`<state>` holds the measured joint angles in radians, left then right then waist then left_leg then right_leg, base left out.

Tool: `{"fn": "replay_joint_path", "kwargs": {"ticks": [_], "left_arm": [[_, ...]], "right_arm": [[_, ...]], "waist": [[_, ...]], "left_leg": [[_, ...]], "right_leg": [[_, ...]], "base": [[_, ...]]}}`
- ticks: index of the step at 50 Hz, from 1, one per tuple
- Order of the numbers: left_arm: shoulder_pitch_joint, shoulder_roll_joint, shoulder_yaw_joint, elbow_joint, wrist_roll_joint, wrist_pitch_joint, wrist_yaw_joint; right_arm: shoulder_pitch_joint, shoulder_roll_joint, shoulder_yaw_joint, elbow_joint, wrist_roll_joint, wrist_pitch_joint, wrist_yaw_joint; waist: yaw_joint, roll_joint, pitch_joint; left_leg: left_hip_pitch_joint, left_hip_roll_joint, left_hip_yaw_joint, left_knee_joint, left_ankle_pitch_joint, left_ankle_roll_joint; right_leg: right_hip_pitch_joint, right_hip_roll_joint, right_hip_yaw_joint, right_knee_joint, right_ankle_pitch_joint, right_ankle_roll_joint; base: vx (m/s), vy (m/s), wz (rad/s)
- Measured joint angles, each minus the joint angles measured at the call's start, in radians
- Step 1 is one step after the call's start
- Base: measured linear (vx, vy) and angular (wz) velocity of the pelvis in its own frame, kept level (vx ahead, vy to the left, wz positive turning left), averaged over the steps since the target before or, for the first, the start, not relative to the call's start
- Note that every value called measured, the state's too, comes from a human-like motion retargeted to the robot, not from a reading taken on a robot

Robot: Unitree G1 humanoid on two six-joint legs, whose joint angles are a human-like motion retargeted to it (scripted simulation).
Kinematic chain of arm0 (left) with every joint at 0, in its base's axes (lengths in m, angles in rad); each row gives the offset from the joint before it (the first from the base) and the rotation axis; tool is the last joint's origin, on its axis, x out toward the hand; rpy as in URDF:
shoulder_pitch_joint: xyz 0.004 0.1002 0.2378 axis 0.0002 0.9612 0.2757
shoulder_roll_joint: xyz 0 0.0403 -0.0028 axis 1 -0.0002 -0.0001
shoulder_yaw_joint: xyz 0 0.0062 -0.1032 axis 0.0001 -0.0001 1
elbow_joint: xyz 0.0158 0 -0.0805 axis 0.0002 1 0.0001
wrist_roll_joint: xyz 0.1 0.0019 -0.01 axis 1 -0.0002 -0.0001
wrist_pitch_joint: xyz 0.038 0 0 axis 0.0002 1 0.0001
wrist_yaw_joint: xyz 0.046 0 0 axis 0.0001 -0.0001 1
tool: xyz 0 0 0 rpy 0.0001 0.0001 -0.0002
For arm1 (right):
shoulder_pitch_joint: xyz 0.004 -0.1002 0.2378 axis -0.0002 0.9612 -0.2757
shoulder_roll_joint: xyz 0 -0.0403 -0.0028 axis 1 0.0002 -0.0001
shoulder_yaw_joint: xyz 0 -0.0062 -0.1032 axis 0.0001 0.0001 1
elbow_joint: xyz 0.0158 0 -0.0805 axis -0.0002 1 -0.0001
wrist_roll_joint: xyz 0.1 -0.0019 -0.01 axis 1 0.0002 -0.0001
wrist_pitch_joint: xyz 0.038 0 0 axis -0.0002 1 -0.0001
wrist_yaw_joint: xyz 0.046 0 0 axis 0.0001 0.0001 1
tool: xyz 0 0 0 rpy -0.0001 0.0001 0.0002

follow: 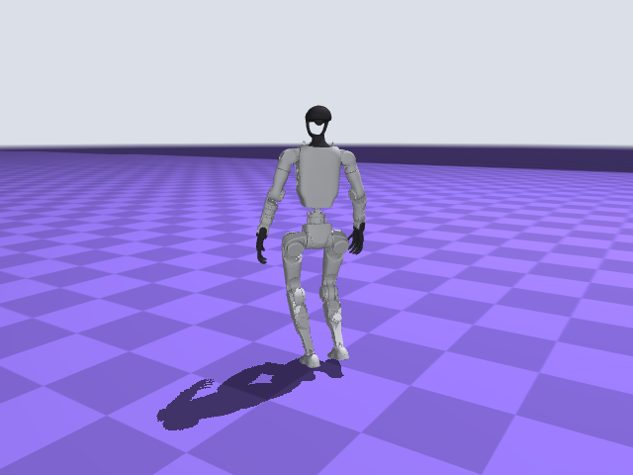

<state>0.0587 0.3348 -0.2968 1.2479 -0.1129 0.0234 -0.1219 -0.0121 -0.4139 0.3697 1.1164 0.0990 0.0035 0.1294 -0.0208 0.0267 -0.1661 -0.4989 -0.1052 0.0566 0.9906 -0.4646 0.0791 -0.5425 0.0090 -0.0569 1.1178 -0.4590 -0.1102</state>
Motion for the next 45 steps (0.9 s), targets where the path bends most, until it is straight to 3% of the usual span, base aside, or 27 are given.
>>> {"fn": "replay_joint_path", "kwargs": {"ticks": [3, 7, 10, 13, 15, 20, 24, 28, 32, 34, 38, 40, 42, 45], "left_arm": [[-0.001, -0.016, -0.019, -0.001, 0.013, -0.005, 0.007], [-0.034, -0.03, -0.052, 0.013, 0.051, 0.0, 0.026], [-0.088, -0.057, -0.071, 0.051, 0.09, 0.021, 0.048], [-0.097, -0.07, -0.068, 0.064, 0.108, 0.015, 0.044], [-0.083, -0.07, -0.066, 0.053, 0.107, 0.007, 0.027], [-0.021, -0.057, -0.052, -0.007, 0.058, -0.004, -0.03], [0.009, -0.021, -0.058, -0.052, 0.059, -0.013, -0.045], [0.019, 0.003, -0.062, -0.073, 0.082, -0.017, -0.047], [0.027, 0.019, -0.06, -0.062, 0.104, -0.023, -0.04], [0.037, 0.011, -0.062, -0.052, 0.11, -0.022, -0.032], [0.016, 0.007, -0.073, -0.023, 0.13, -0.014, -0.012], [-0.009, -0.003, -0.081, 0.005, 0.153, -0.002, 0.008], [-0.057, -0.03, -0.081, 0.05, 0.175, 0.011, 0.02], [-0.068, -0.06, -0.072, 0.073, 0.165, 0.006, 0.014]], "right_arm": [[0.005, 0.023, 0.006, -0.019, 0.003, -0.006, -0.007], [-0.013, 0.05, 0.021, -0.017, -0.006, -0.002, -0.022], [-0.052, 0.075, 0.022, 0.034, -0.032, 0.008, -0.045], [-0.064, 0.083, 0.006, 0.075, -0.04, 0.008, -0.047], [-0.052, 0.071, -0.01, 0.072, -0.042, 0.009, -0.038], [-0.009, 0.023, -0.016, 0.016, -0.033, 0.009, 0.005], [0.003, -0.022, -0.009, -0.021, -0.027, 0.001, 0.023], [0.001, -0.043, -0.005, -0.039, -0.023, -0.011, 0.024], [-0.012, -0.053, -0.011, -0.053, -0.017, -0.018, 0.009], [-0.007, -0.038, -0.01, -0.056, -0.016, -0.019, 0.0], [-0.026, -0.005, 0.0, -0.042, -0.021, -0.011, -0.014], [-0.049, 0.018, 0.009, -0.009, -0.04, 0.001, -0.025], [-0.089, 0.051, 0.005, 0.052, -0.067, 0.006, -0.039], [-0.089, 0.079, 0.003, 0.101, -0.08, 0.006, -0.033]], "waist": [[-0.003, 0.001, 0.009], [0.0, -0.001, 0.041], [-0.024, -0.032, 0.053], [-0.027, -0.026, 0.053], [-0.013, -0.004, 0.055], [-0.018, -0.004, -0.023], [-0.015, -0.017, -0.057], [-0.008, -0.024, -0.055], [0.003, -0.026, -0.037], [0.006, -0.031, -0.026], [0.021, -0.032, 0.013], [0.026, -0.034, 0.049], [0.007, -0.055, 0.068], [0.0, -0.049, 0.082]], "left_leg": [[-0.033, 0.003, 0.002, 0.092, -0.128, 0.015], [-0.097, 0.018, 0.011, 0.277, -0.378, 0.024], [-0.184, -0.011, 0.034, 0.353, -0.408, 0.023], [-0.155, -0.004, 0.028, 0.32, -0.408, 0.026], [-0.084, 0.026, 0.015, 0.231, -0.357, 0.02], [-0.026, 0.025, 0.014, -0.076, 0.13, -0.054], [-0.035, 0.013, 0.029, -0.163, 0.225, -0.074], [-0.039, -0.002, 0.02, -0.158, 0.215, -0.053], [-0.046, -0.001, 0.014, -0.078, 0.123, -0.026], [-0.068, -0.006, 0.011, 0.013, 0.033, -0.006], [-0.101, 0.003, 0.003, 0.213, -0.303, 0.029], [-0.125, 0.003, 0.007, 0.308, -0.408, 0.031], [-0.159, -0.019, 0.023, 0.31, -0.408, 0.046], [-0.105, -0.021, 0.017, 0.264, -0.408, 0.053]], "right_leg": [[-0.027, 0.013, -0.004, 0.071, -0.097, 0.008], [-0.08, 0.007, -0.04, 0.237, -0.311, 0.047], [-0.156, -0.063, -0.067, 0.359, -0.407, 0.051], [-0.142, -0.04, -0.056, 0.32, -0.36, 0.044], [-0.084, 0.014, -0.037, 0.208, -0.264, 0.03], [-0.042, -0.008, -0.016, -0.065, 0.114, 0.002], [-0.057, -0.041, -0.02, -0.116, 0.174, 0.006], [-0.058, -0.044, -0.014, -0.104, 0.17, 0.008], [-0.052, -0.03, -0.014, -0.055, 0.127, 0.022], [-0.064, -0.024, -0.01, 0.016, 0.053, 0.028], [-0.075, -0.011, -0.032, 0.171, -0.243, 0.06], [-0.087, -0.031, -0.059, 0.264, -0.368, 0.062], [-0.118, -0.074, -0.069, 0.306, -0.414, 0.058], [-0.075, -0.057, -0.055, 0.258, -0.38, 0.045]], "base": [[-0.11, -0.03, -0.06], [-0.09, -0.03, -0.08], [-0.1, -0.03, 0.4], [0.03, 0.0, -0.19], [0.09, 0.02, -0.48], [0.07, 0.01, -0.04], [0.0, 0.0, 0.0], [-0.01, 0.0, -0.02], [-0.07, 0.0, -0.16], [-0.12, 0.0, -0.17], [-0.08, -0.01, -0.19], [-0.1, -0.01, 0.06], [-0.11, 0.0, 0.45], [0.03, 0.01, -0.14]]}}
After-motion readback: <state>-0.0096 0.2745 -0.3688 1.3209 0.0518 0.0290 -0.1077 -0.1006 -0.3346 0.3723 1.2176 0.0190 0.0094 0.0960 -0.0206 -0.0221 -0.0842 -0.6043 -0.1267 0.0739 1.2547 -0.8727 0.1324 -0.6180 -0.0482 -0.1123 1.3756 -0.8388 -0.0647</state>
